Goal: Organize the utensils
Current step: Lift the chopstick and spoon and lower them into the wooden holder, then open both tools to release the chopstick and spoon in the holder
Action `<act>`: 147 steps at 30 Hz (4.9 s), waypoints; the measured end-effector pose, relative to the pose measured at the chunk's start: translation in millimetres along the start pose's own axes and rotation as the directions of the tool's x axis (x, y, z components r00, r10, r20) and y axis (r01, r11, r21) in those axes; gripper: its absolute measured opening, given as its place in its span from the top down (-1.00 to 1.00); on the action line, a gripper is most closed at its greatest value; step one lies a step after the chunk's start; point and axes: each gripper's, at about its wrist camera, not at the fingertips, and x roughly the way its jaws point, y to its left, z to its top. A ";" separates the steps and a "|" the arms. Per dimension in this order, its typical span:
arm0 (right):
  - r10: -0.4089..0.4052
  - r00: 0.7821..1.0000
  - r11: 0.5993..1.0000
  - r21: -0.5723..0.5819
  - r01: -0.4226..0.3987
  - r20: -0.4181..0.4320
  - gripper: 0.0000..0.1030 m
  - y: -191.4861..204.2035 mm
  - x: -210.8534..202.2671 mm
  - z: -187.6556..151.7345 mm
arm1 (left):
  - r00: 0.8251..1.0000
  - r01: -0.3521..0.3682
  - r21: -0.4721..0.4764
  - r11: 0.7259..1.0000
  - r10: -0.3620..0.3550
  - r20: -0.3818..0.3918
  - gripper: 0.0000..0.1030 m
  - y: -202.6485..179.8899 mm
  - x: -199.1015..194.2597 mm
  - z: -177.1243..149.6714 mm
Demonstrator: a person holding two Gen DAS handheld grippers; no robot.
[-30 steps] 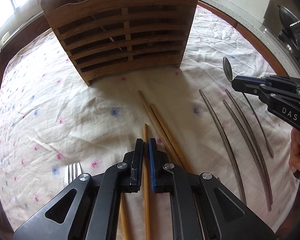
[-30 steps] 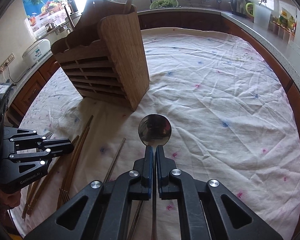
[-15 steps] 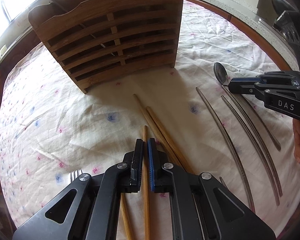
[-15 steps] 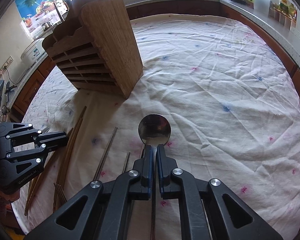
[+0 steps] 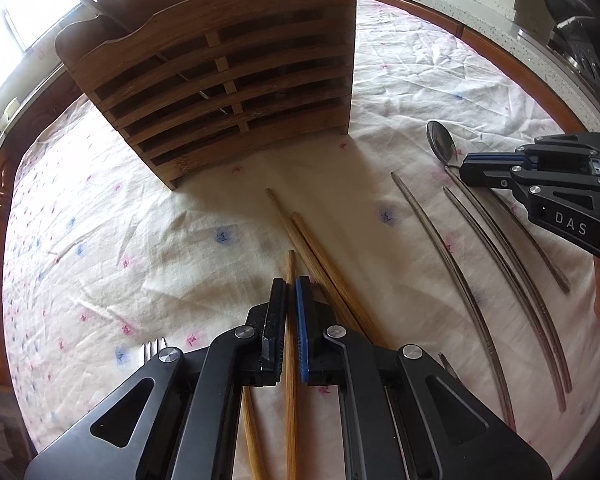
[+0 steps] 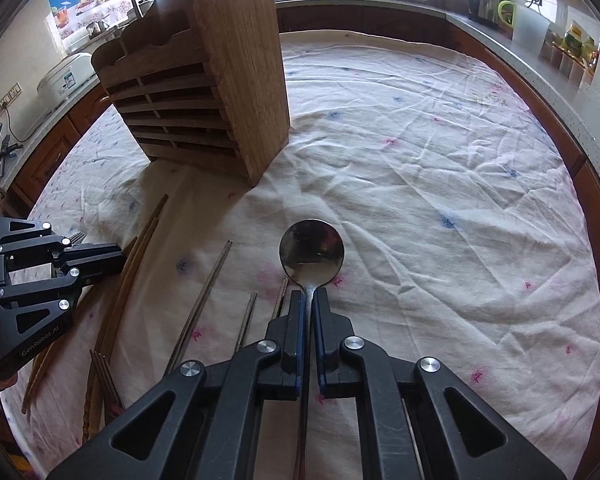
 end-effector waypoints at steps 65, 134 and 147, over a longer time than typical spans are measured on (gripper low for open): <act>0.146 0.845 0.978 0.051 -0.200 0.515 0.92 33.4 -154.7 1.7 | 0.836 0.247 -0.259 0.934 -0.071 0.544 0.92 85.0 -213.1 -41.7; -0.032 0.719 0.995 0.094 -0.046 0.694 0.92 41.4 -46.0 82.4 | 0.764 0.203 -0.373 0.905 0.092 0.639 0.88 152.9 -130.9 65.0; 0.062 0.758 0.984 0.086 -0.154 0.649 -0.05 37.6 -63.3 79.6 | 0.766 0.204 -0.407 0.891 0.113 0.632 -0.29 149.0 -140.1 57.8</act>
